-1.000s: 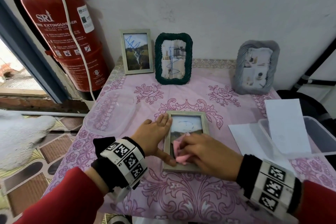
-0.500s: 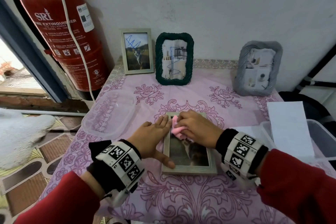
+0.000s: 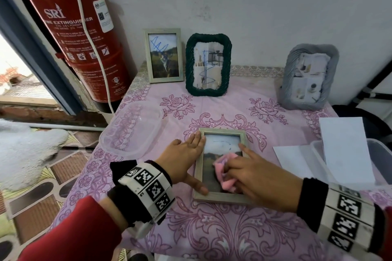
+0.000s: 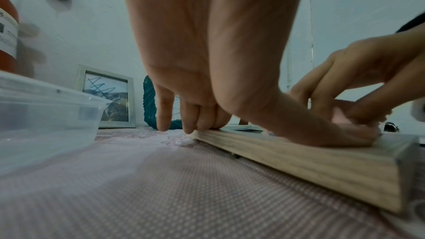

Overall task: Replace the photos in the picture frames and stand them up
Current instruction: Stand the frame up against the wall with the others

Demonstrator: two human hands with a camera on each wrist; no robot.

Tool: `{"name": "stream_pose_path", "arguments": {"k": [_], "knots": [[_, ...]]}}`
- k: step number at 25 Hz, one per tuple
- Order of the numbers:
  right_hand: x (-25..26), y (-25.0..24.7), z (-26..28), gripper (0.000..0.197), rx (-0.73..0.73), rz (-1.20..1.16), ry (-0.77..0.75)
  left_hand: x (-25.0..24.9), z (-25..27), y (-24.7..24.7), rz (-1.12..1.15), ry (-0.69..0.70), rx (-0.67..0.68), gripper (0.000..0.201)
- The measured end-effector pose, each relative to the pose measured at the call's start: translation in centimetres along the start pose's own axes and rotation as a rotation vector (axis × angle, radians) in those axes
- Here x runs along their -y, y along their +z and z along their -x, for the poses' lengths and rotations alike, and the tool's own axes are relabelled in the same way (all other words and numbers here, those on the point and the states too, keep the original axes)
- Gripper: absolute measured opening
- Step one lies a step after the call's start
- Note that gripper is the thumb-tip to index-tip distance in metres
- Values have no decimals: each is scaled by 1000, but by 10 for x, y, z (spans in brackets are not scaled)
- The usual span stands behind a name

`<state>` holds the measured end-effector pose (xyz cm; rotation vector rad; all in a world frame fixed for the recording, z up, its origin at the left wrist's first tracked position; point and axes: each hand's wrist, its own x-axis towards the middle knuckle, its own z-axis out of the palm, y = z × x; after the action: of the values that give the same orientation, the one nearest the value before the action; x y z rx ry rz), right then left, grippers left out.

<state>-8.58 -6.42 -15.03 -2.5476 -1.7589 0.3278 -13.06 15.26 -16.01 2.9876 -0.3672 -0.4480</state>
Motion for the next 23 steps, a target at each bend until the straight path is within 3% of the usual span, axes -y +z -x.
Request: {"name": "stream_pose_path", "arguments": {"k": [3,9,12,17,20,23], "knots": [[-17,-10,-8,26,26,-4,30,1,0,1,14,6,-8,130],[-38,-11,-42,22,-91,-176,139,1,-3,2,15,32,-6,130],[-27,-3,-53,21,-152,-295,67,2,-4,1,3,30,-8,129],[2,5,-32,26,-93,-339,-1,-6,-3,-3,-51,-18,24,131],[9,6,-2,32,-67,-272,-35,-7,-4,-4,-61,-22,32,132],[5,1,8,30,-69,-50,10,-6,-1,-5,-40,-11,39,129]]}}
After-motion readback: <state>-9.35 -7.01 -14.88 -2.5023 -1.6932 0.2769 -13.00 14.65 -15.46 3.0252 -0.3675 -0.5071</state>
